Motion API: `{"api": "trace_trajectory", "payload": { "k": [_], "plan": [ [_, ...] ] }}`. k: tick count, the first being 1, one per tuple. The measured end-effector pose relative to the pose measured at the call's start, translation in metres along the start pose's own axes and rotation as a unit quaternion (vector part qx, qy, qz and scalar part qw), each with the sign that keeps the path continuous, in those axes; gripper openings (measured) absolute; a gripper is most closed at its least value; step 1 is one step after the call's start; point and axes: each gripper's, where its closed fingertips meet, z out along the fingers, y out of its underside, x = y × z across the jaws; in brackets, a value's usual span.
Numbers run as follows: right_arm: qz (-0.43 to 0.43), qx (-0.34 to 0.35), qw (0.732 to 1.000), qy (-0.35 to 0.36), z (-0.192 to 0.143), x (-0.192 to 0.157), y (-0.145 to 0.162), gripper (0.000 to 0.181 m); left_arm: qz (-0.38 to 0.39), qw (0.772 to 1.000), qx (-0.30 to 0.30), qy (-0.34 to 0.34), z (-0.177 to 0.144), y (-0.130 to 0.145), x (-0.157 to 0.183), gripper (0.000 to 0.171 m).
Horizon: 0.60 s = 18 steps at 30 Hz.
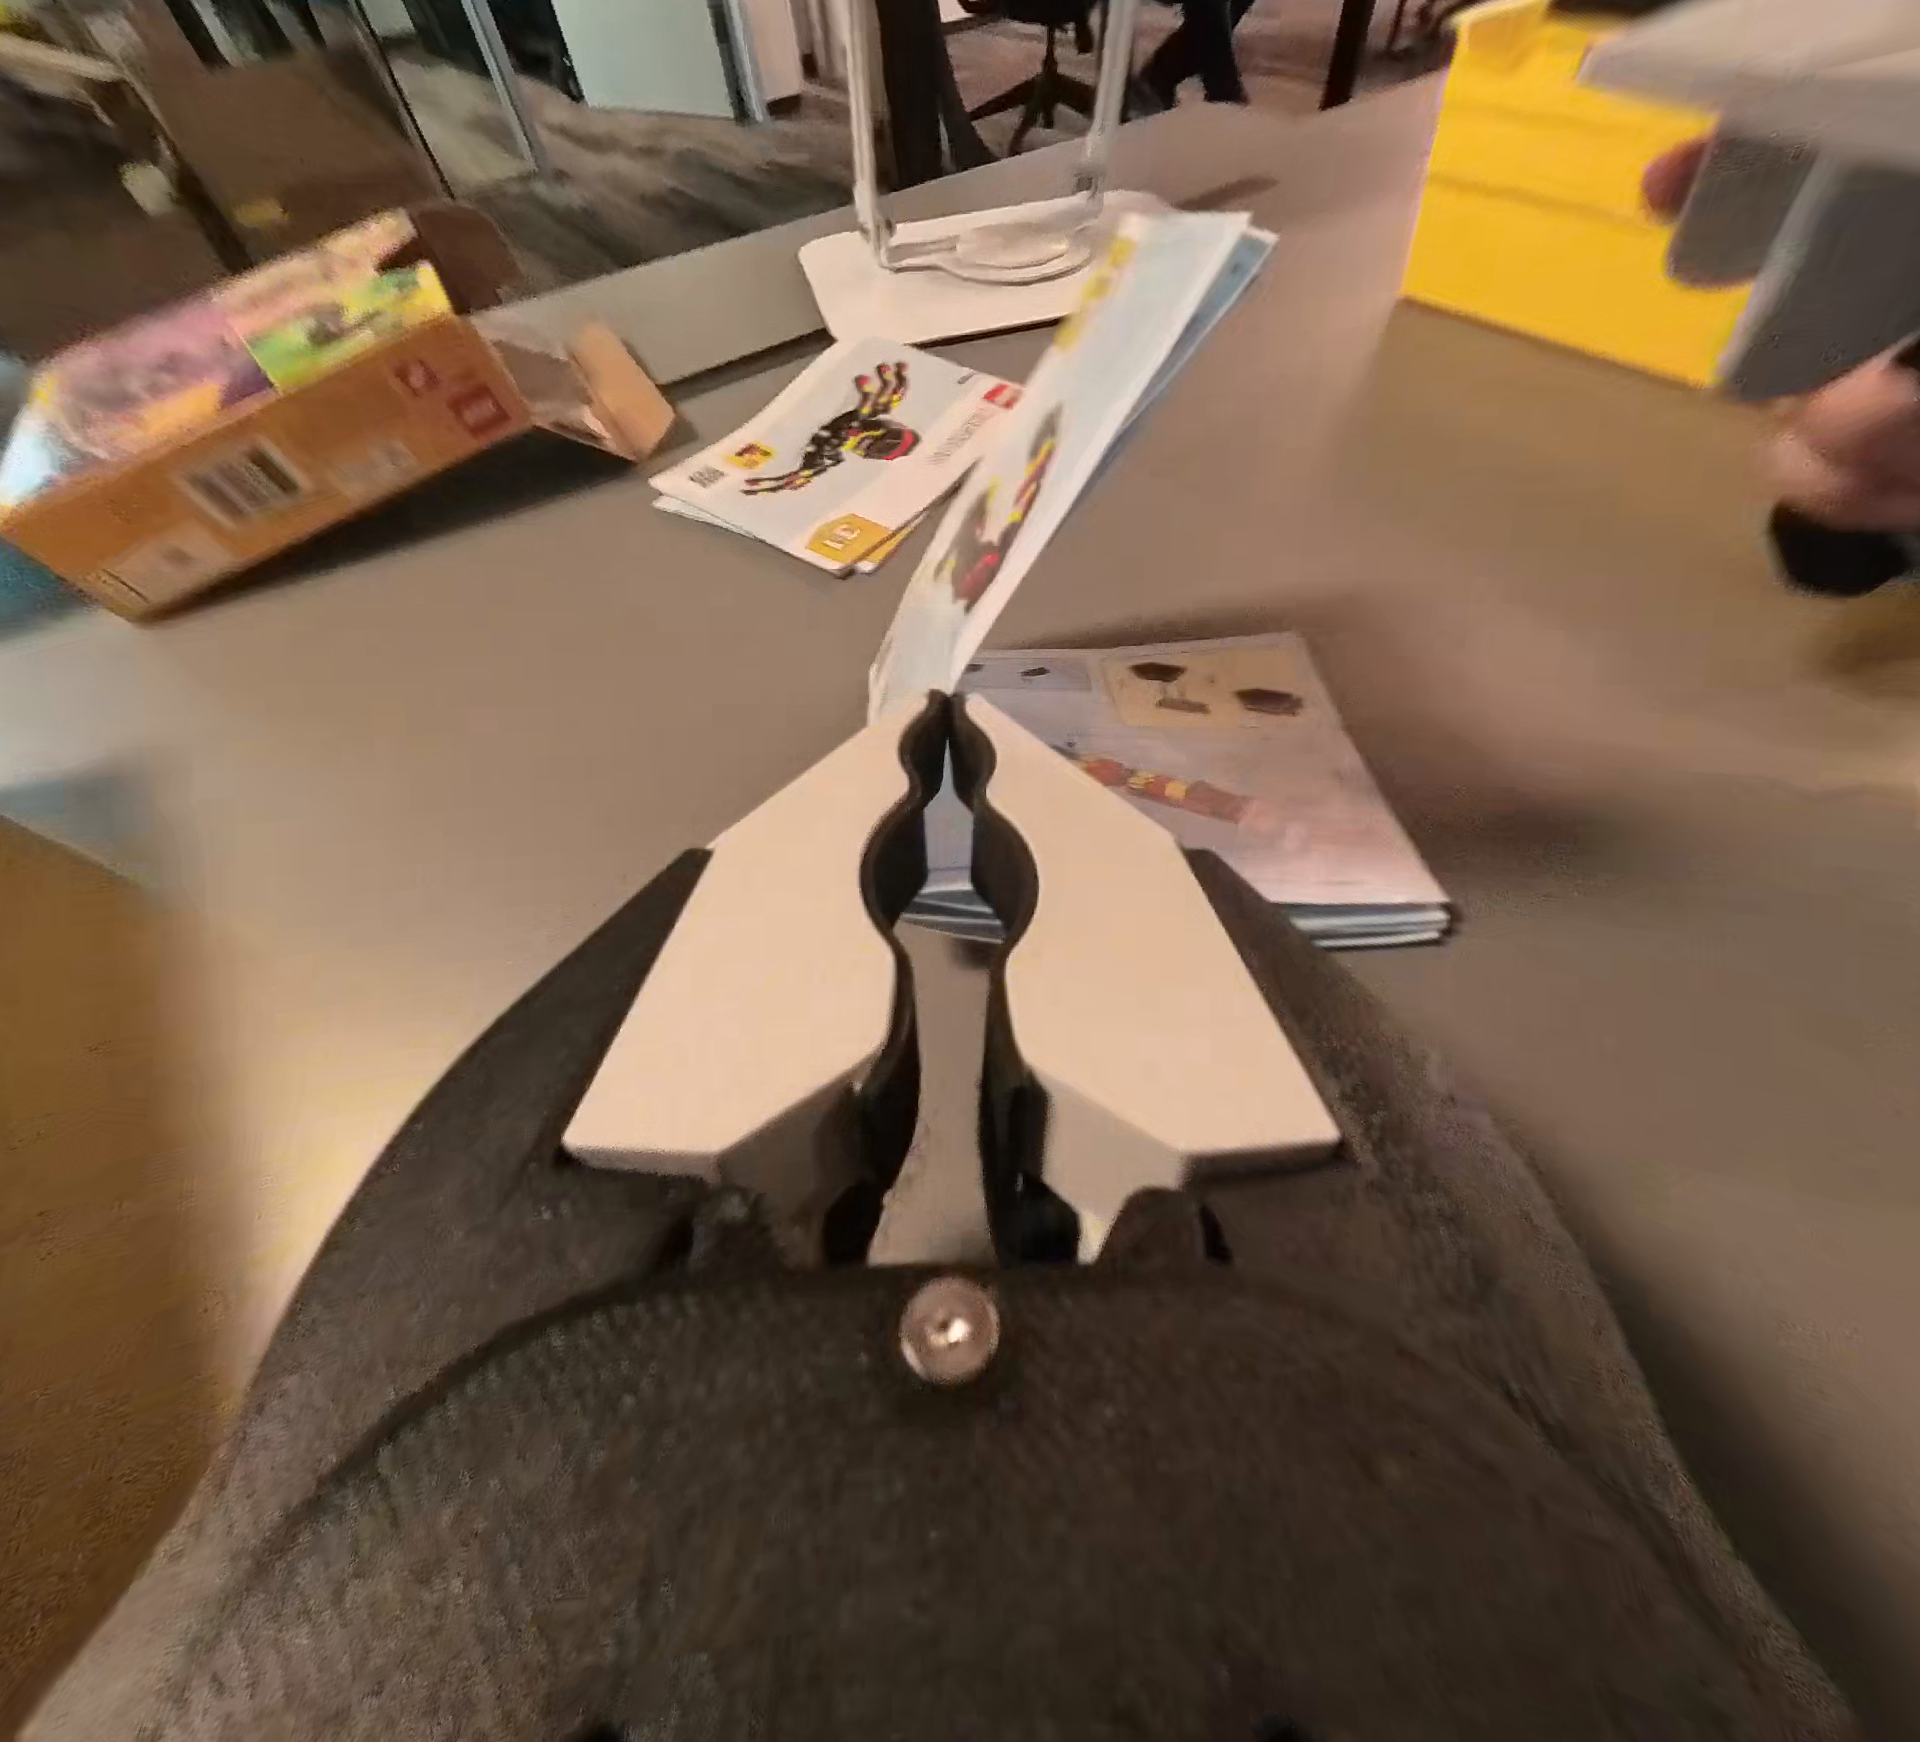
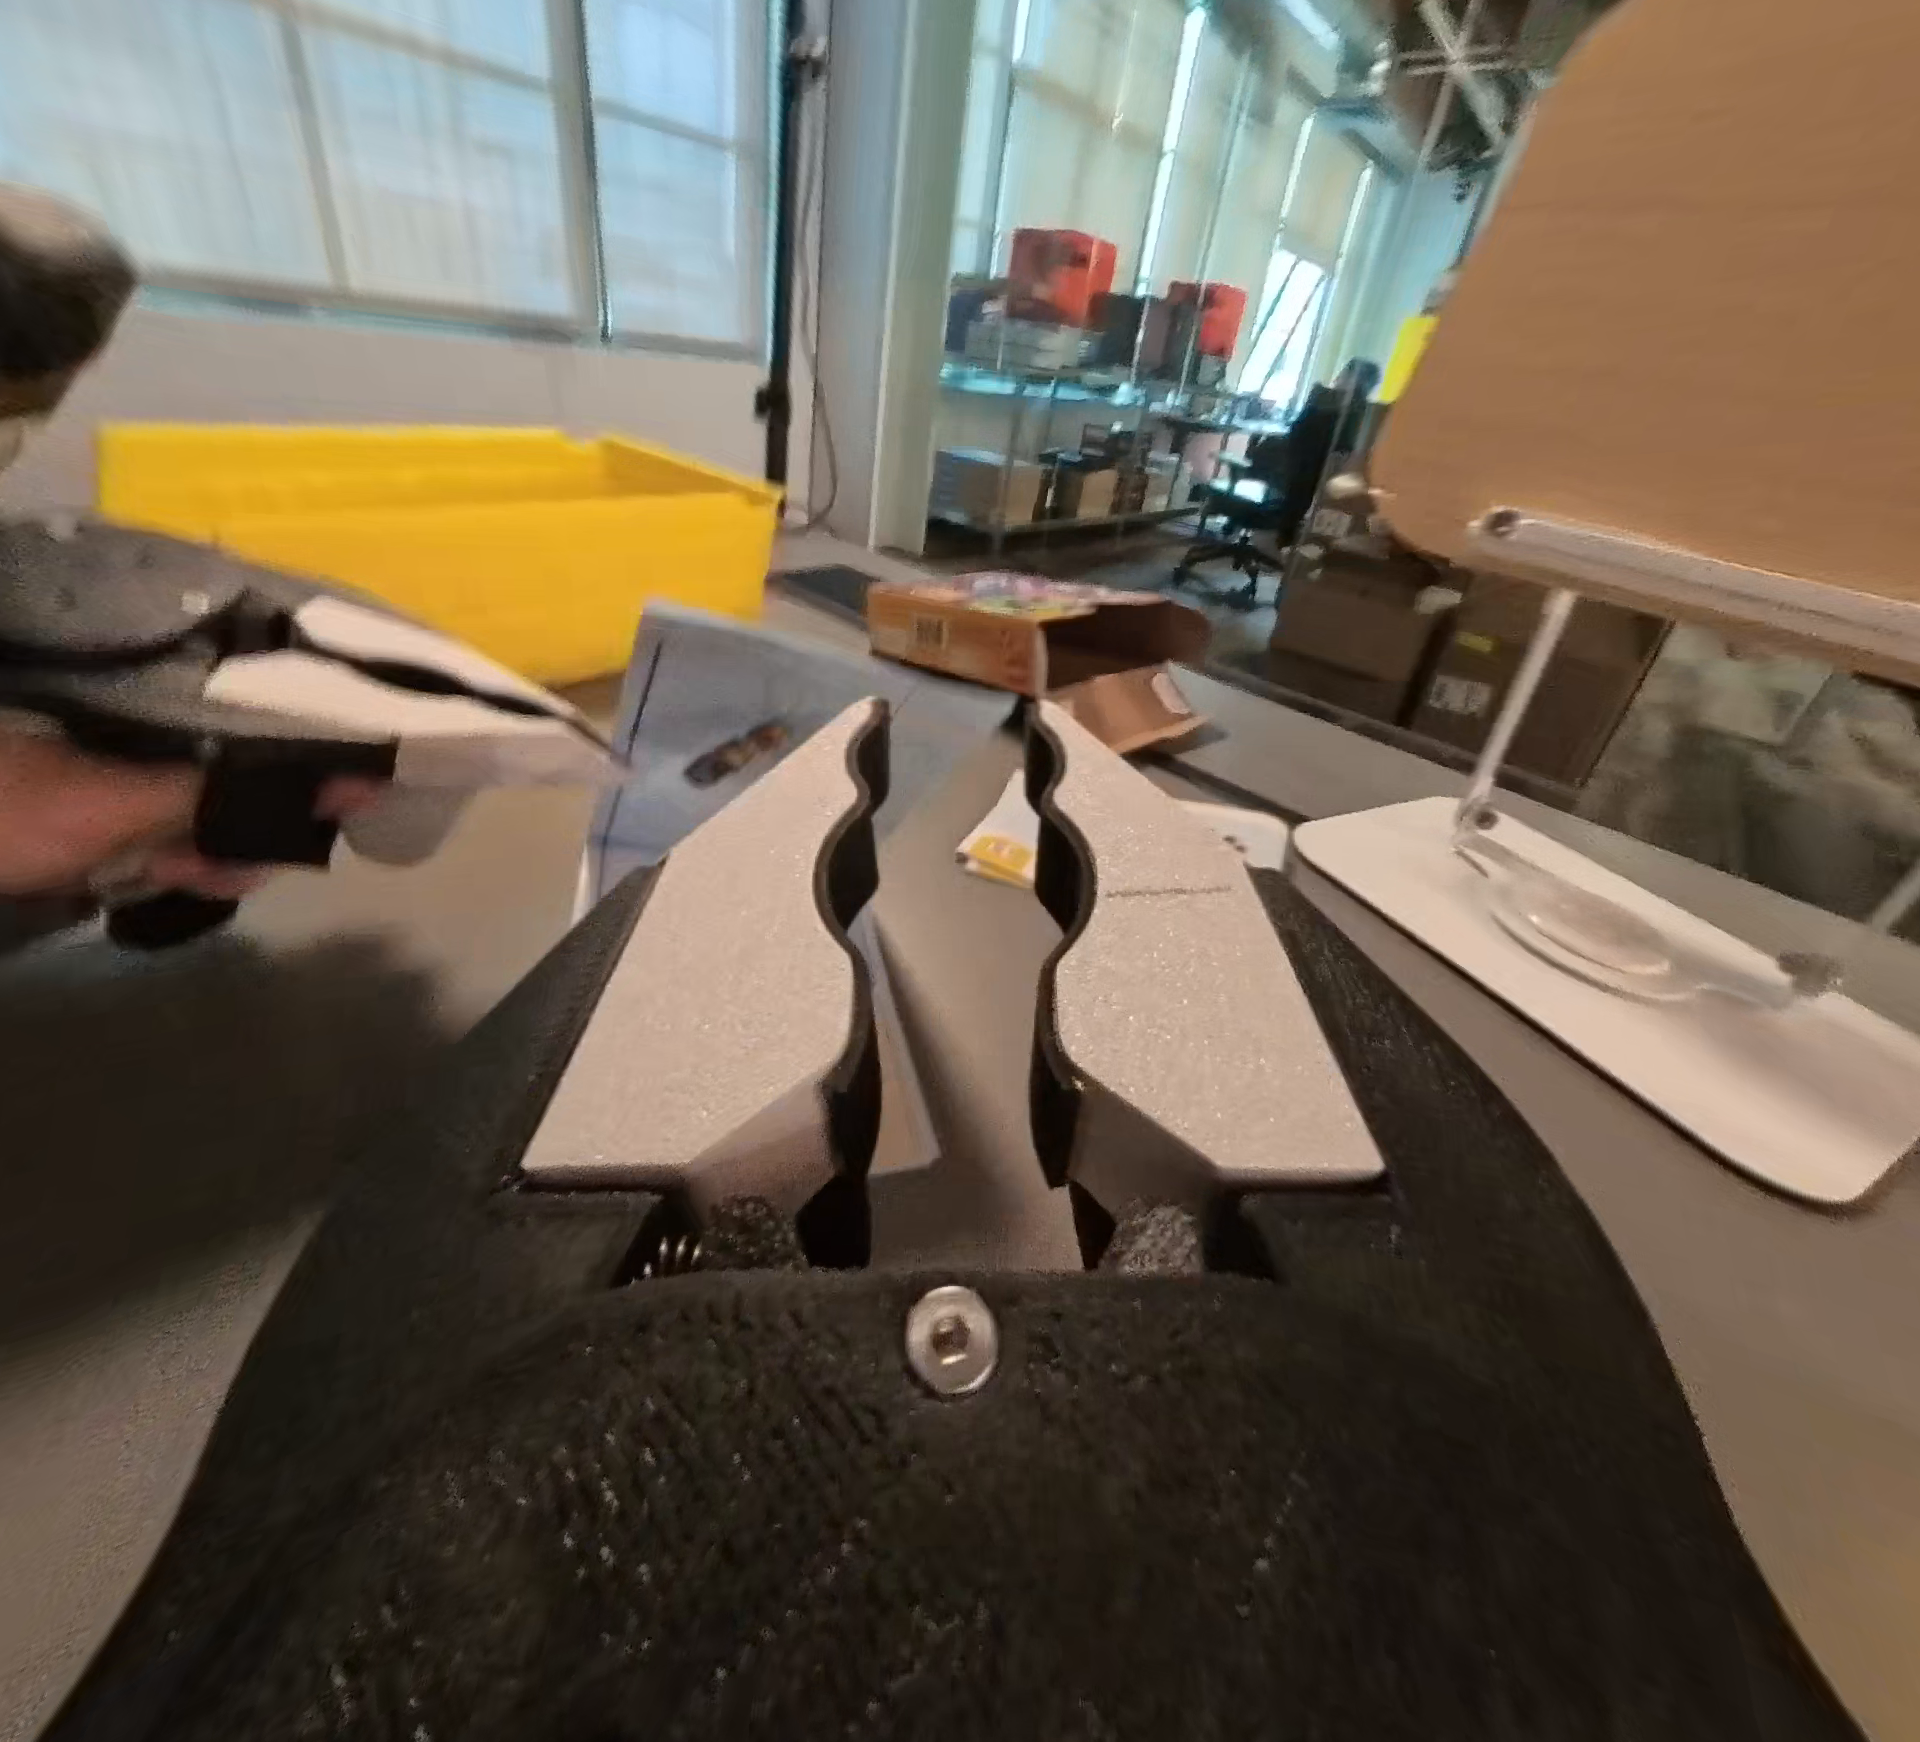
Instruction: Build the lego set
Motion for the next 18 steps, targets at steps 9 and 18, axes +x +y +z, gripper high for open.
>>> {"api": "trace_trajectory", "payload": {
  "k": [9, 18],
  "plan": [
    [-0.067, -0.19, 0.978, -0.054, 0.017, -0.04, 0.078, 0.009, -0.168, 0.974, 0.037, 0.147, -0.003, -0.009, 0.046, 0.0],
    [-0.019, -0.191, 0.976, -0.107, 0.017, -0.062, 0.082, 0.014, -0.085, 0.964, -0.004, 0.253, -0.012, 0.001, 0.094, 0.064]
  ]
}}
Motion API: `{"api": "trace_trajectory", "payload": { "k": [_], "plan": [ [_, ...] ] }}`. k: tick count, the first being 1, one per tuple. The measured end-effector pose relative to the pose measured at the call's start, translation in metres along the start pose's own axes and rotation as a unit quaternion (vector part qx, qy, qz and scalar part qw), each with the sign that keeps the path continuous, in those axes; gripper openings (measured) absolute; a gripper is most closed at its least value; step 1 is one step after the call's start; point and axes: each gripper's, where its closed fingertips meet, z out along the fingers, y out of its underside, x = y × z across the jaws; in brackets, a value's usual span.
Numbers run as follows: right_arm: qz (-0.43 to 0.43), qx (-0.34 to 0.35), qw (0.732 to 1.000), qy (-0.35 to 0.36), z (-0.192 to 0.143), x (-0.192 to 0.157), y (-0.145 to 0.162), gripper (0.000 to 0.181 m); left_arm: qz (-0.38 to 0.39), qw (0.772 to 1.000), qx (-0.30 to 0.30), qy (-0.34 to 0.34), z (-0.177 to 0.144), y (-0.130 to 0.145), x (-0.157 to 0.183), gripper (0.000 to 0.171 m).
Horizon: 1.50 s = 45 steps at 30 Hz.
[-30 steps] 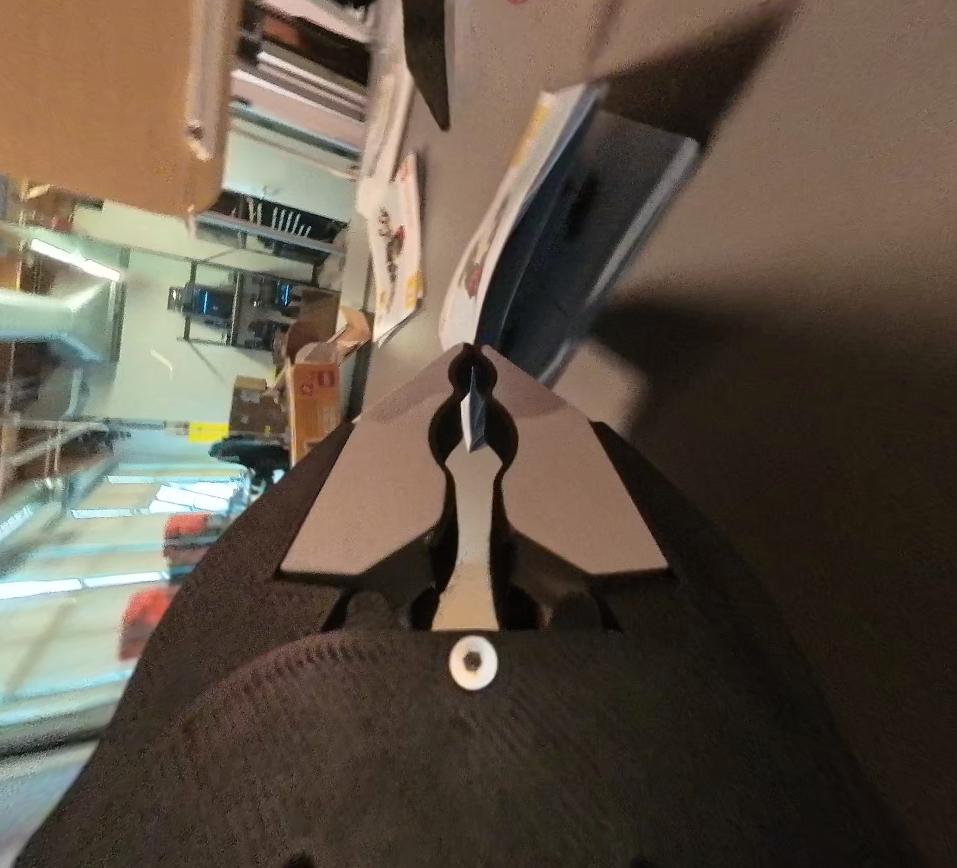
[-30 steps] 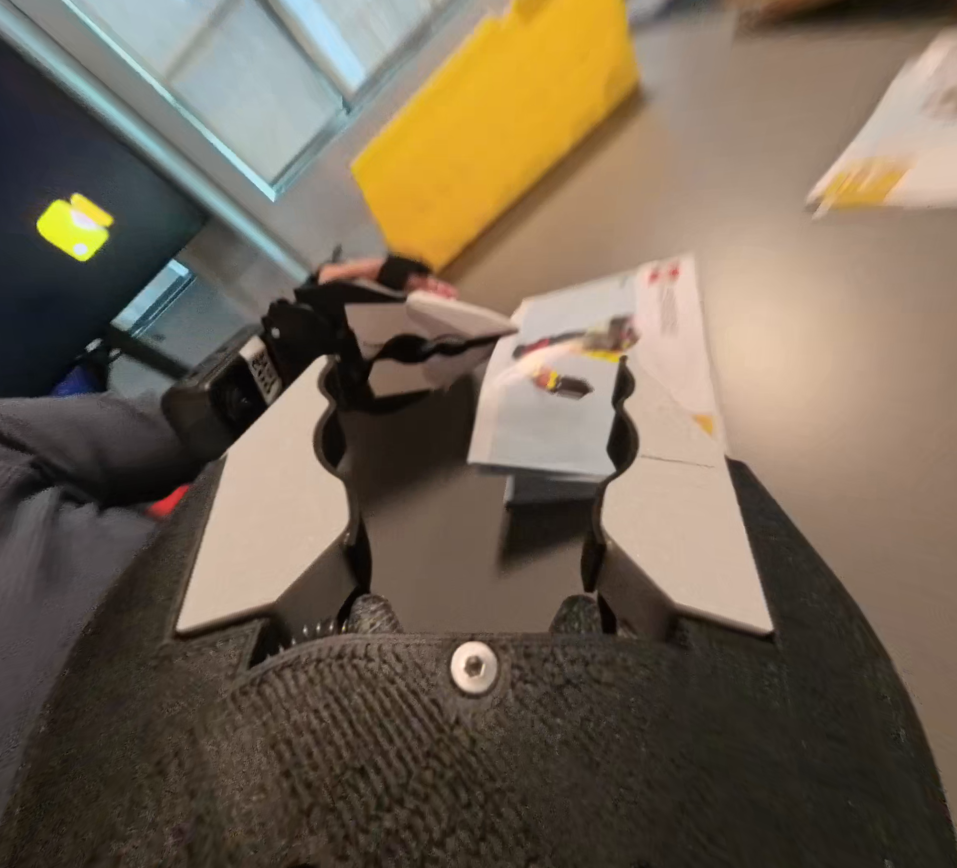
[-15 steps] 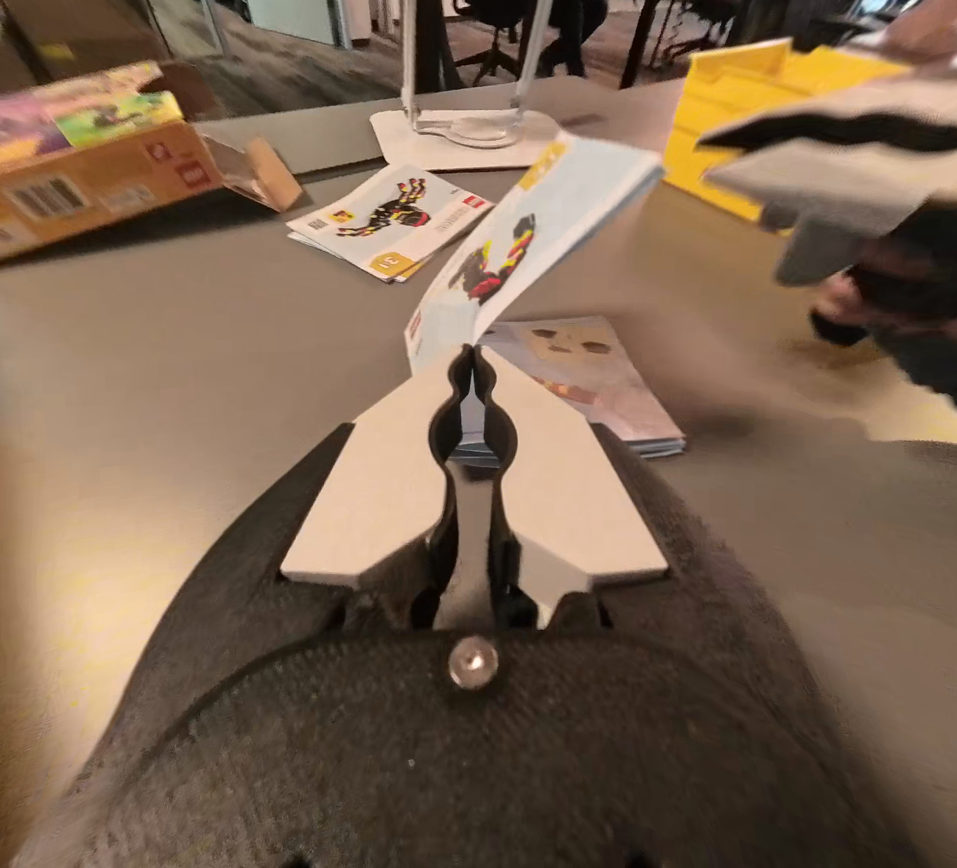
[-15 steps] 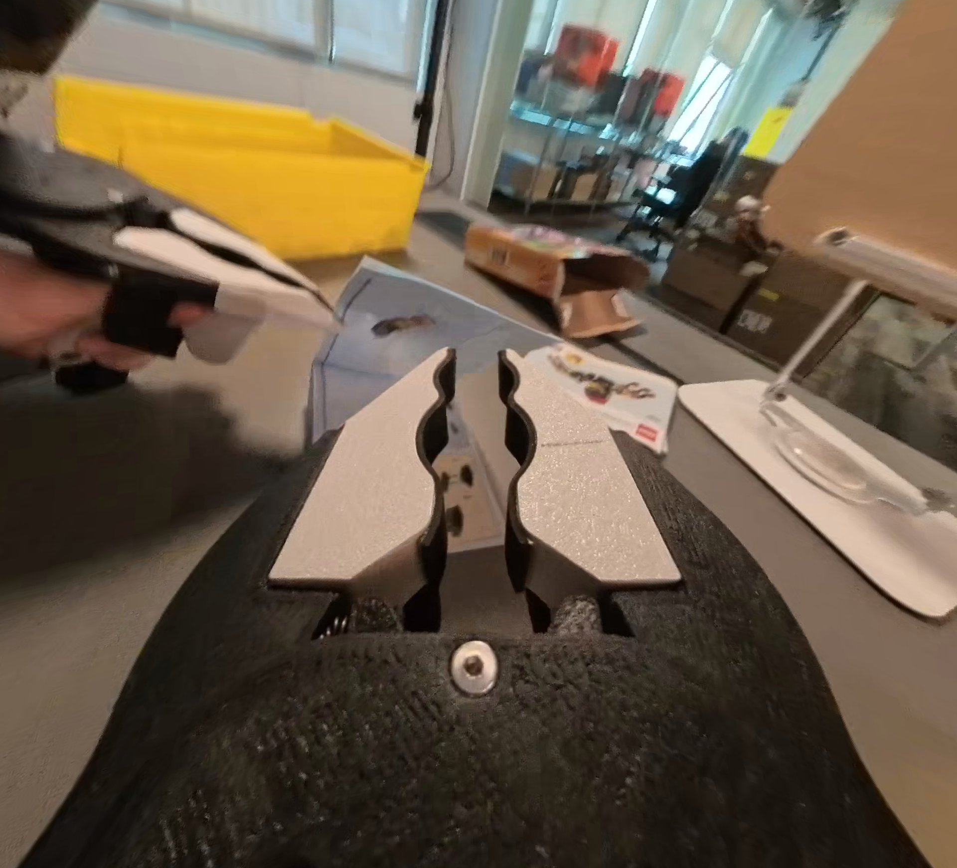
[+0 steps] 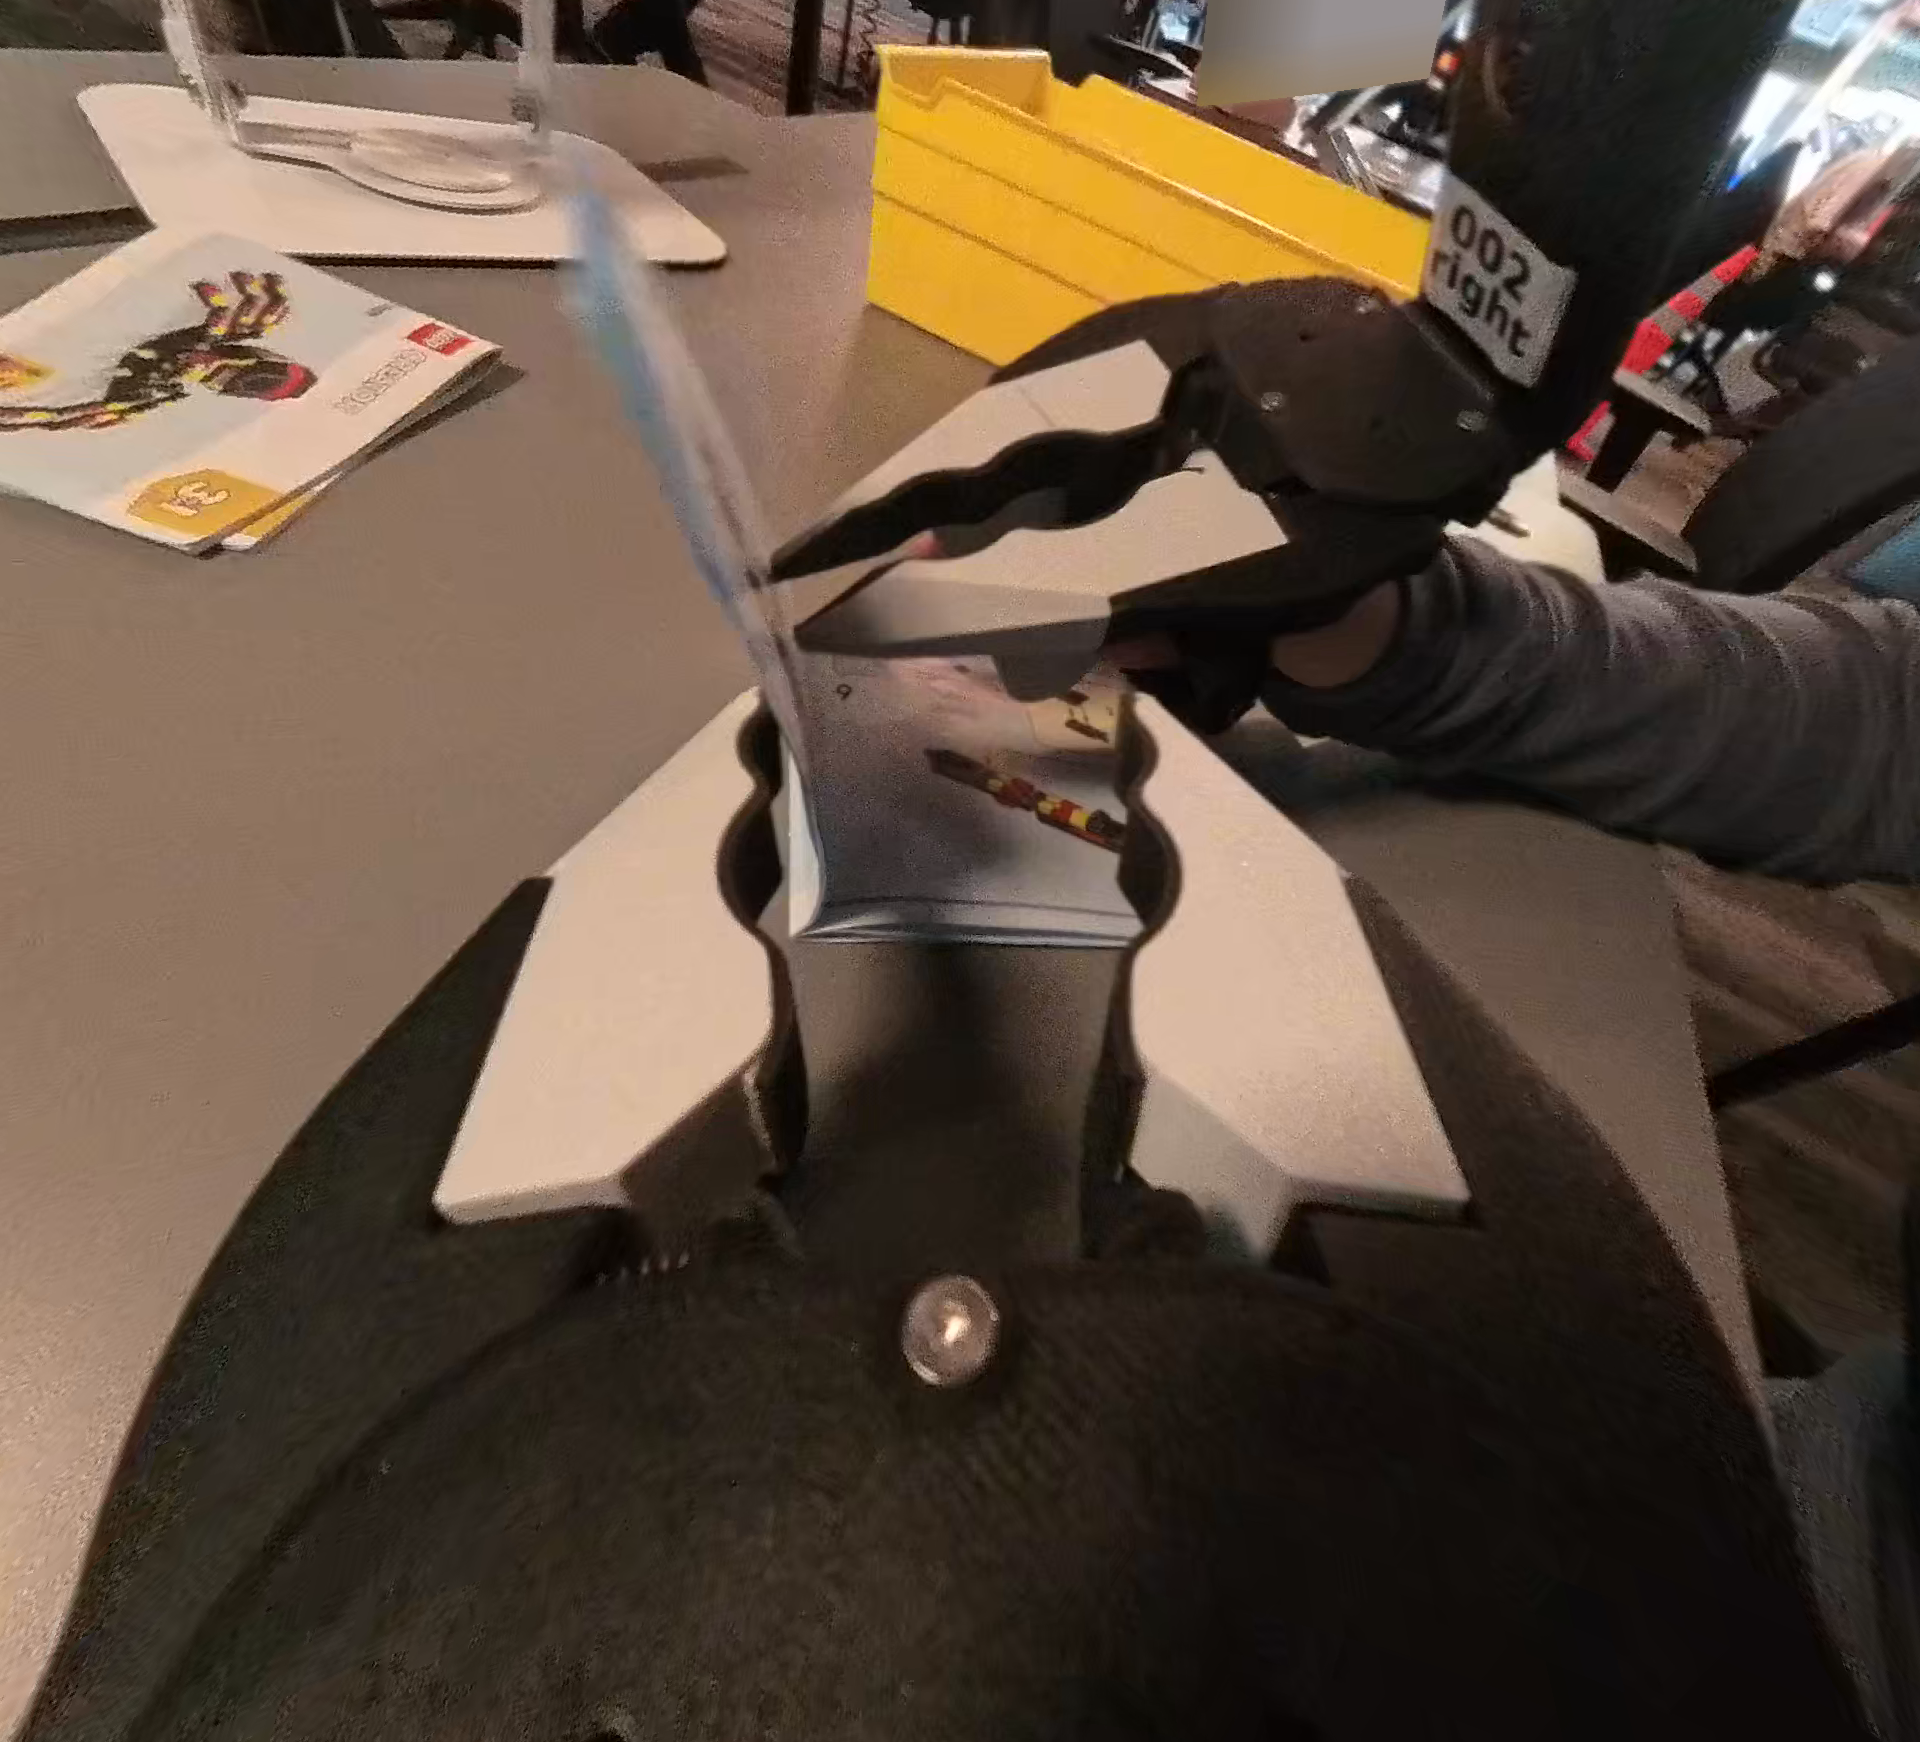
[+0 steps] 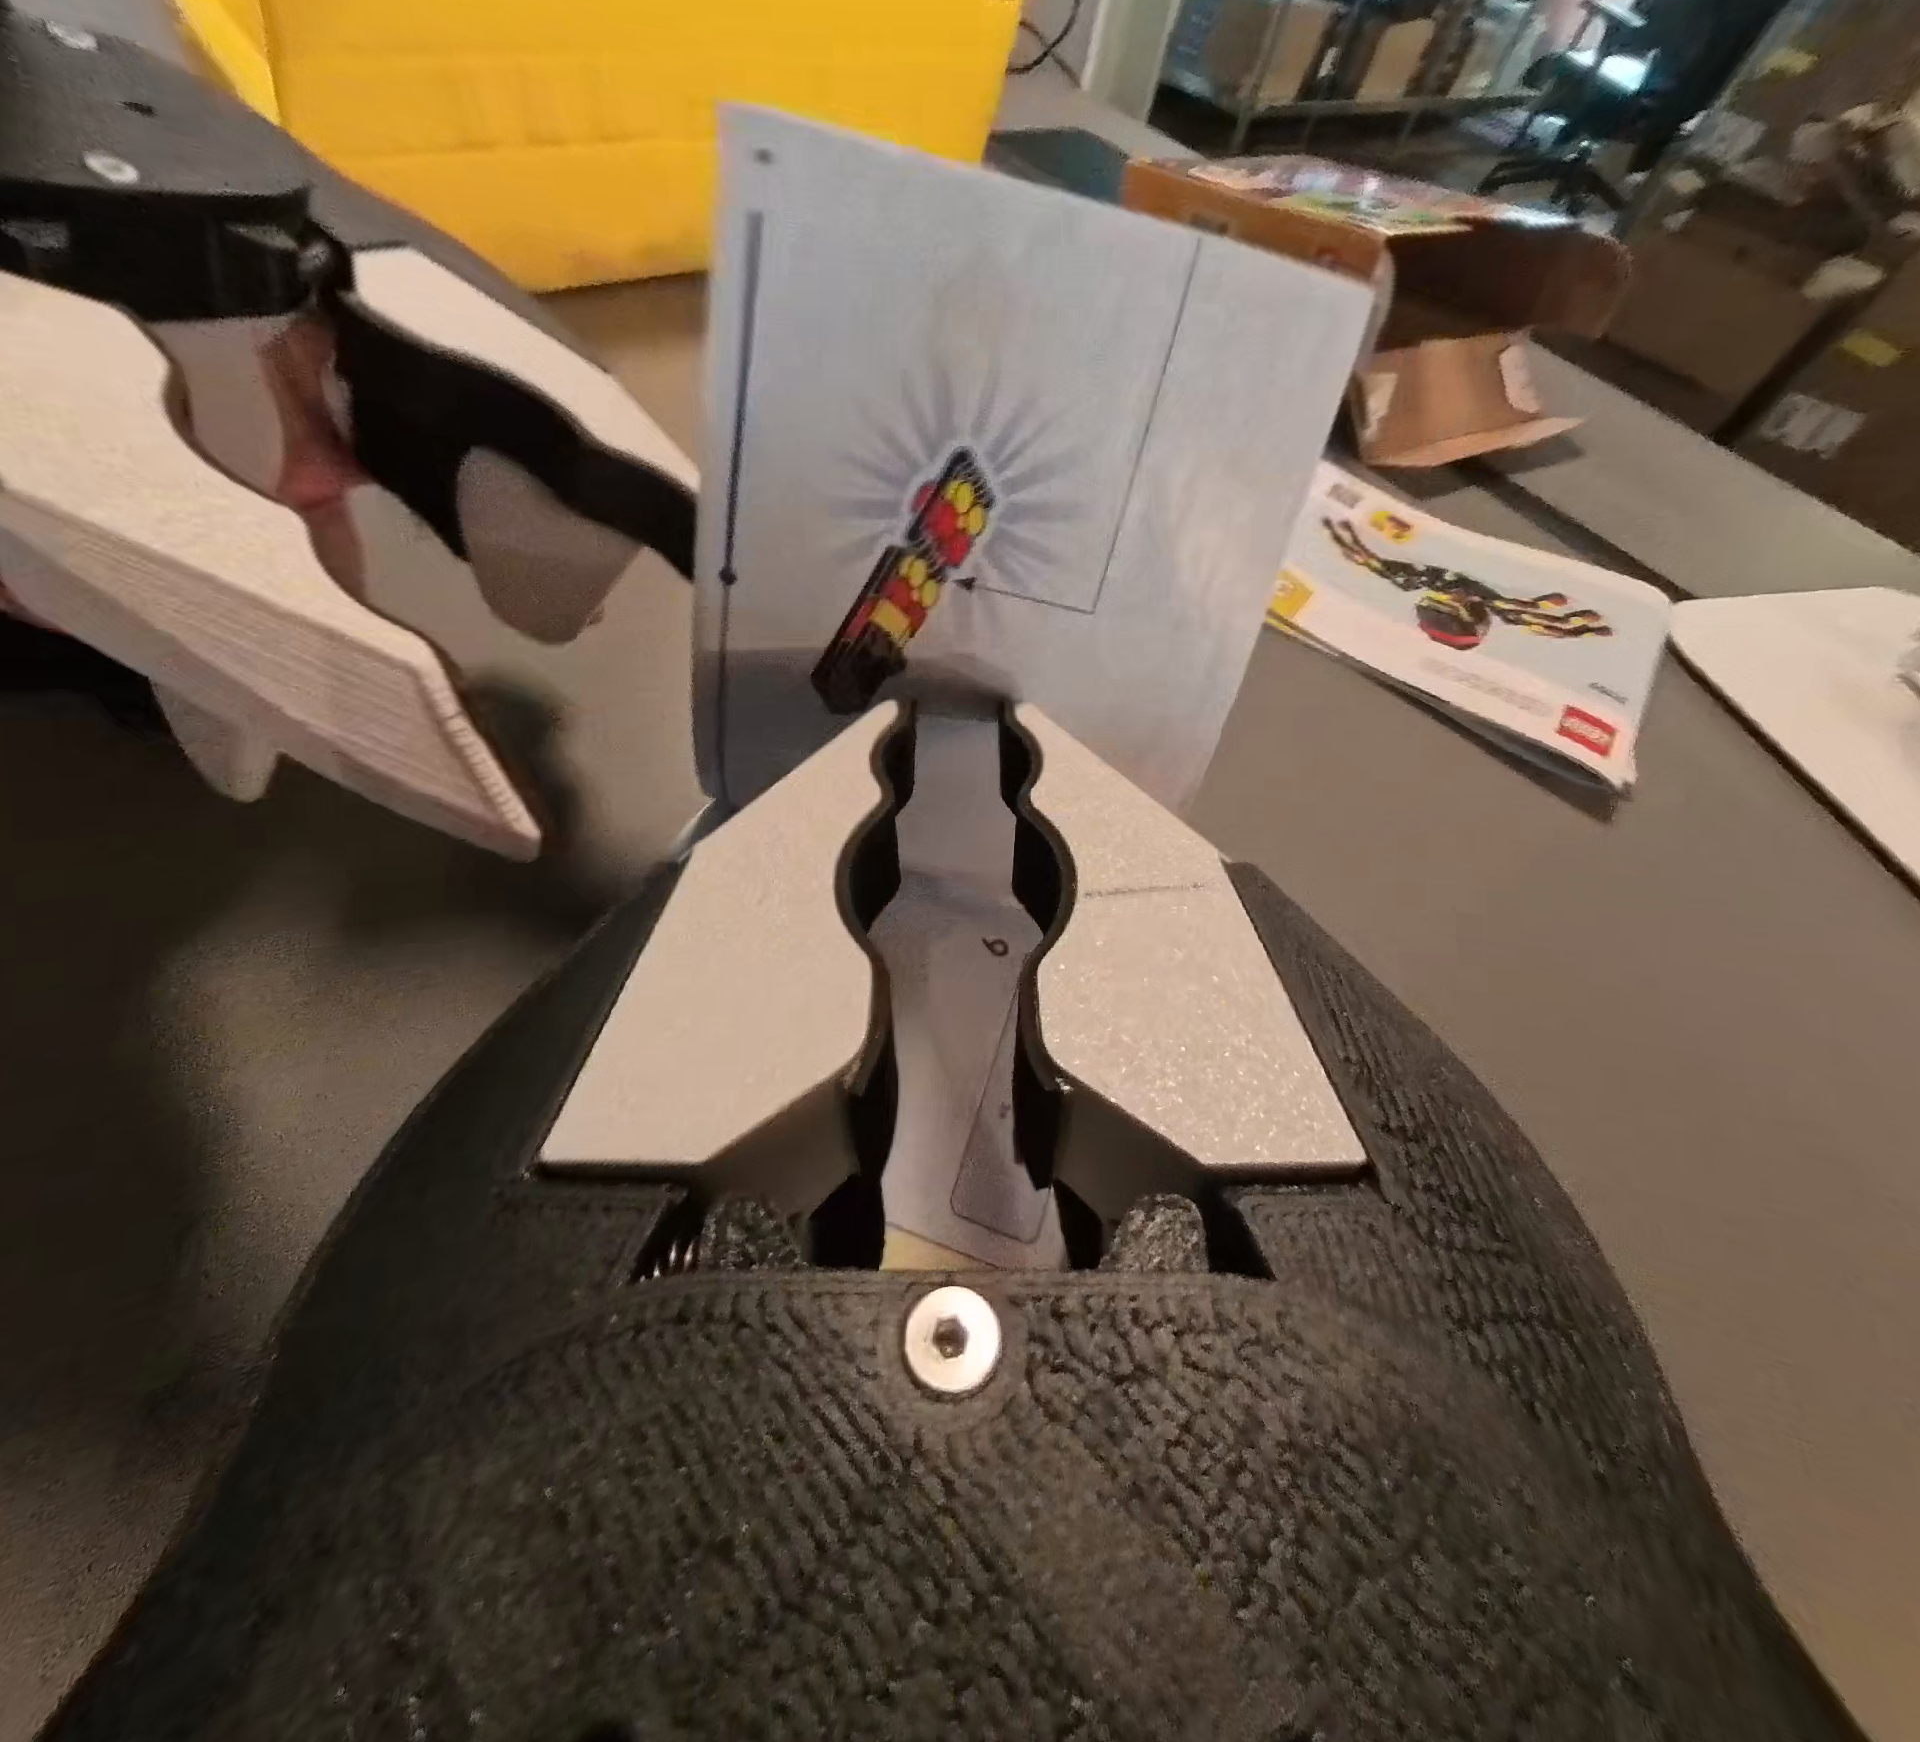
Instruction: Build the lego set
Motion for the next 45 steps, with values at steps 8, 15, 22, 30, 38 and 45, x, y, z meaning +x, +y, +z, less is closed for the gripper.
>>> {"api": "trace_trajectory", "payload": {
  "k": [8, 15, 22, 30, 38, 45],
  "plan": [
    [-0.019, -0.019, 0.999, -0.023, 0.003, -0.01, 0.005, 0.014, 0.034, 0.995, 0.08, -0.047, -0.023, -0.03, -0.022, 0.052],
    [-0.01, -0.014, 0.999, -0.028, 0.002, -0.01, 0.004, 0.014, 0.001, 0.987, 0.162, -0.006, -0.042, -0.053, -0.022, 0.037],
    [0.004, -0.022, 0.996, -0.089, -0.003, -0.02, 0.007, 0.011, 0.034, 0.982, 0.185, -0.005, -0.047, -0.058, -0.017, 0.022],
    [-0.114, -0.094, 0.976, -0.16, -0.008, -0.04, 0.039, 0.001, 0.02, 0.982, 0.189, 0.007, -0.048, -0.058, -0.015, 0.023],
    [-0.175, -0.101, 0.963, -0.177, -0.012, -0.045, 0.048, 0.0, 0.016, 0.984, 0.179, 0.009, -0.046, -0.054, -0.017, 0.024],
    [-0.162, -0.107, 0.956, -0.22, -0.021, -0.05, 0.052, 0.0, 0.046, 0.978, 0.186, -0.079, -0.057, -0.058, -0.041, 0.024]
  ]
}}
